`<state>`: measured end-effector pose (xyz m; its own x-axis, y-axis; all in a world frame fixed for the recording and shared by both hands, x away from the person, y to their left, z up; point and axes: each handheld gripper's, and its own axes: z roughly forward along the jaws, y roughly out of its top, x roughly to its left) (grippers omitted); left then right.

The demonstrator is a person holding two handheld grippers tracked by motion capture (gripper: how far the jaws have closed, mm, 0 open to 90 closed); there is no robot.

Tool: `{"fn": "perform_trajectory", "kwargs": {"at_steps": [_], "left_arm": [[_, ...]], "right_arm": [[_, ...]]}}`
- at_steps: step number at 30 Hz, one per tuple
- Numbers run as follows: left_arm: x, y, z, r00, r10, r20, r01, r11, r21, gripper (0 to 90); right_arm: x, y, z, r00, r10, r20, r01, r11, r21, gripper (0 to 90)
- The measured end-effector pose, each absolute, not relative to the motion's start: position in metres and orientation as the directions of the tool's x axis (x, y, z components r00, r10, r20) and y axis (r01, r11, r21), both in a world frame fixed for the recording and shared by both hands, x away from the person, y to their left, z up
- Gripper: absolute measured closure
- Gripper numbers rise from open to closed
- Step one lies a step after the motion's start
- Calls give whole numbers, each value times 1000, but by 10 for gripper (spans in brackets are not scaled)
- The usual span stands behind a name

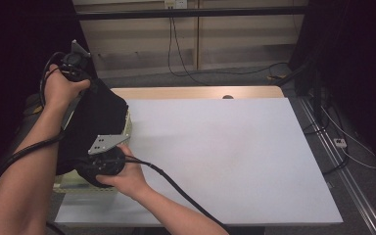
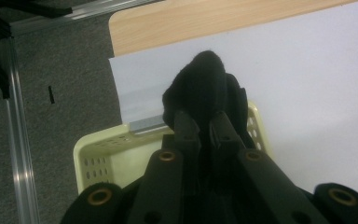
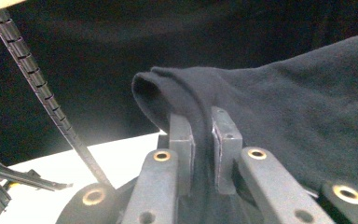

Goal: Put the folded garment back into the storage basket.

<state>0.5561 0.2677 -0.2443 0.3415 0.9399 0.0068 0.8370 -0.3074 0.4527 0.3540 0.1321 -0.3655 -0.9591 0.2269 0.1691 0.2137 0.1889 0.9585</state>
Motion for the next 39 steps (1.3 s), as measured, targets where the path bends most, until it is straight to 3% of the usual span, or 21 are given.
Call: {"fn": "perform_trajectory", "kwargs": {"at_steps": [39], "left_arm": [[559,278,-275,319,948,-15,852,-280,442,843]], "right_arm": [[354,138,-385,-955,227,192,242,219,945,812]]}}
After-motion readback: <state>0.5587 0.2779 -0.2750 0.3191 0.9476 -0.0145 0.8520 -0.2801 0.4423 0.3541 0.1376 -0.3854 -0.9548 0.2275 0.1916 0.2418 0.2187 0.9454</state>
